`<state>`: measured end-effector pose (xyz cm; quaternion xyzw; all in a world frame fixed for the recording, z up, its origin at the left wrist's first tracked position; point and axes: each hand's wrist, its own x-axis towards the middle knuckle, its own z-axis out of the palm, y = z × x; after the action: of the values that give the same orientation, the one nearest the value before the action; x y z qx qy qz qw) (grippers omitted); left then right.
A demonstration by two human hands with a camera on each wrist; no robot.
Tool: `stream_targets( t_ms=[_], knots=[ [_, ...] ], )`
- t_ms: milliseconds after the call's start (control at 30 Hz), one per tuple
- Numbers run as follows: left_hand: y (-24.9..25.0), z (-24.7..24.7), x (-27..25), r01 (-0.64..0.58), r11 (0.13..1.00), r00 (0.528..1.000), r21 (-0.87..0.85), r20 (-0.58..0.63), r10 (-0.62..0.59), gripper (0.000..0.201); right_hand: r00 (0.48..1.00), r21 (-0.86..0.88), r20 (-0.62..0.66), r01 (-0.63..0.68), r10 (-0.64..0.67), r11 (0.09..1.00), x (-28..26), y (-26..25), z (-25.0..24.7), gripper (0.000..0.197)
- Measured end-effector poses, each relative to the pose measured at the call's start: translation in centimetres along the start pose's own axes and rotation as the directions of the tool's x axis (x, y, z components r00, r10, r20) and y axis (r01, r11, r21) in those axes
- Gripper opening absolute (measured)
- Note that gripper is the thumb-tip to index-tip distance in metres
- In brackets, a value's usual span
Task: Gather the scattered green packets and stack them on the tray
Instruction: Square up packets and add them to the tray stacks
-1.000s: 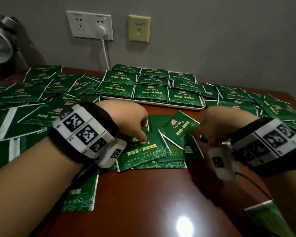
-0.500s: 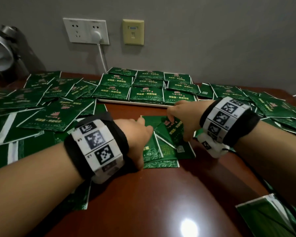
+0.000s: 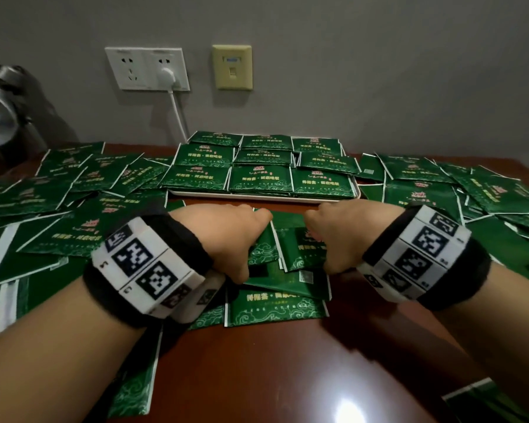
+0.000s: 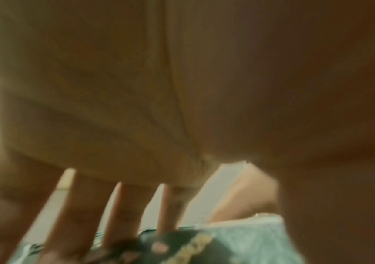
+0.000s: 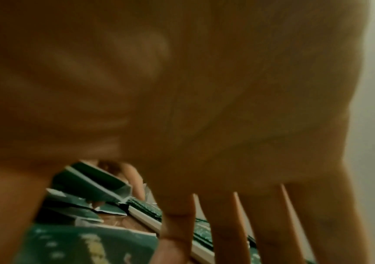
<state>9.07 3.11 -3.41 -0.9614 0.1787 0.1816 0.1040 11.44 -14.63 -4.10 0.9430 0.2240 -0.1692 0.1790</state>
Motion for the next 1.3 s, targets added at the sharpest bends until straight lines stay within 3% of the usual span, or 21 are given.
stream_targets(
  t_ms=[167, 300, 533, 833, 1033, 1167, 1300],
  knots=[
    [-1.9, -0.4, 0.7, -0.027, 0.997, 0.999, -0.075, -0.037, 0.024, 0.102, 0.988, -0.135, -0.126, 0.076, -0.094, 0.988, 0.1, 0.1, 0.3, 0.049],
    [-4.3, -1.5, 1.1, -0.014, 0.991, 0.997, -0.134, -0.072, 0.004, 0.098, 0.98, -0.072, -0.149, 0.122, -0.132, 0.99, 0.0, 1.3, -0.6, 0.04],
    [-7.0, -5.1, 3.4, -0.001, 0.993, 0.989, -0.118, -0.15, -0.017, 0.086, 0.972, 0.062, -0.228, 0.07, -0.055, 0.996, 1.1, 5.4, -4.5, 0.033],
    [-8.0, -10.1, 10.3, -0.012, 0.998, 0.982, -0.063, -0.186, 0.0, 0.077, 0.962, 0.182, -0.264, -0.023, 0.071, 0.983, 8.2, 12.6, -8.7, 0.025],
    [-8.6, -12.3, 16.9, -0.008, 1.0, 0.969, 0.016, -0.249, 0.012, 0.074, 0.957, 0.038, -0.256, -0.133, 0.138, 0.99, 14.2, 15.2, -10.5, 0.025],
    [-8.8, -12.1, 20.5, 0.038, 0.998, 0.962, 0.059, -0.271, -0.02, 0.083, 0.974, -0.039, -0.195, -0.126, 0.116, 0.991, 17.8, 15.4, -10.1, 0.034],
    [-8.9, -10.4, 21.7, 0.006, 0.999, 0.982, 0.032, -0.188, 0.001, 0.076, 0.966, -0.041, -0.247, -0.081, 0.069, 0.996, 18.0, 15.7, -8.9, 0.033]
  ],
)
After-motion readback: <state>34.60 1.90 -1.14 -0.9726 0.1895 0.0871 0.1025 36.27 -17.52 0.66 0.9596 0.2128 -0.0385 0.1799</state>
